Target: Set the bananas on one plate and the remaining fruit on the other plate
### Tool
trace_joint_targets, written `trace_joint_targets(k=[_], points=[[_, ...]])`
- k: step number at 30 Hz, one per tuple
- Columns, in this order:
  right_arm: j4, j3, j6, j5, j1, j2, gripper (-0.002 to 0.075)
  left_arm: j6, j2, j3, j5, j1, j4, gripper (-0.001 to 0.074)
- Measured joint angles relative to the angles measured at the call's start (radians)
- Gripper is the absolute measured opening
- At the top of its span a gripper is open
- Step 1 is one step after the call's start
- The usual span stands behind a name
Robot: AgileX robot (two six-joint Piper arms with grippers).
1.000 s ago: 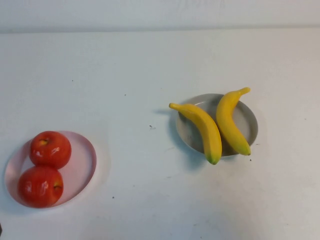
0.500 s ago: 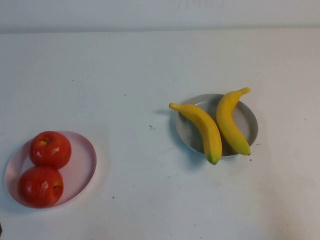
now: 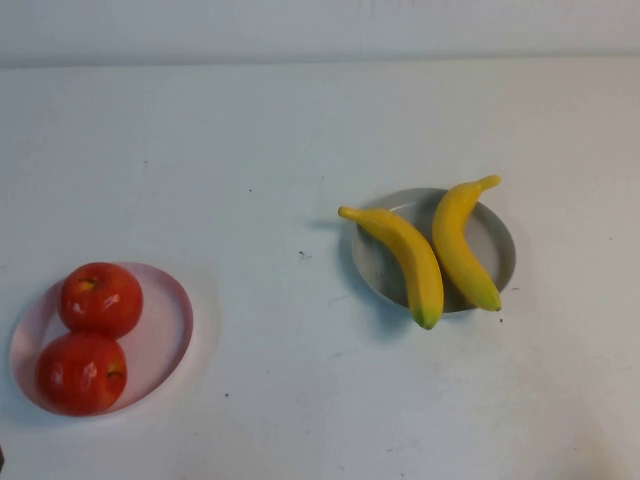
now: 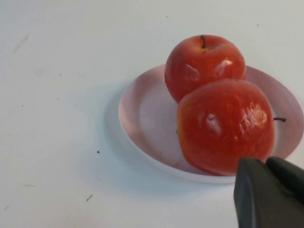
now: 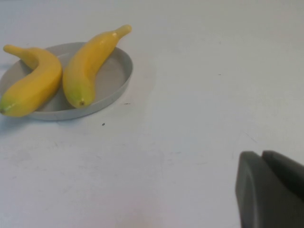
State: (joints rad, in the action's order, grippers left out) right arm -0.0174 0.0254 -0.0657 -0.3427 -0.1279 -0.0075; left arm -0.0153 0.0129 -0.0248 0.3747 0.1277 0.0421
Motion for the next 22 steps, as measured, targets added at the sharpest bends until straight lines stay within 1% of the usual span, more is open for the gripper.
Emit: trace_joint_targets(k=[22], points=[[-0.011,0.000,0.009,-0.004,0.000,0.000,-0.0015,0.000,0.000,0.000,0.000,0.000,0.000,0.0004]])
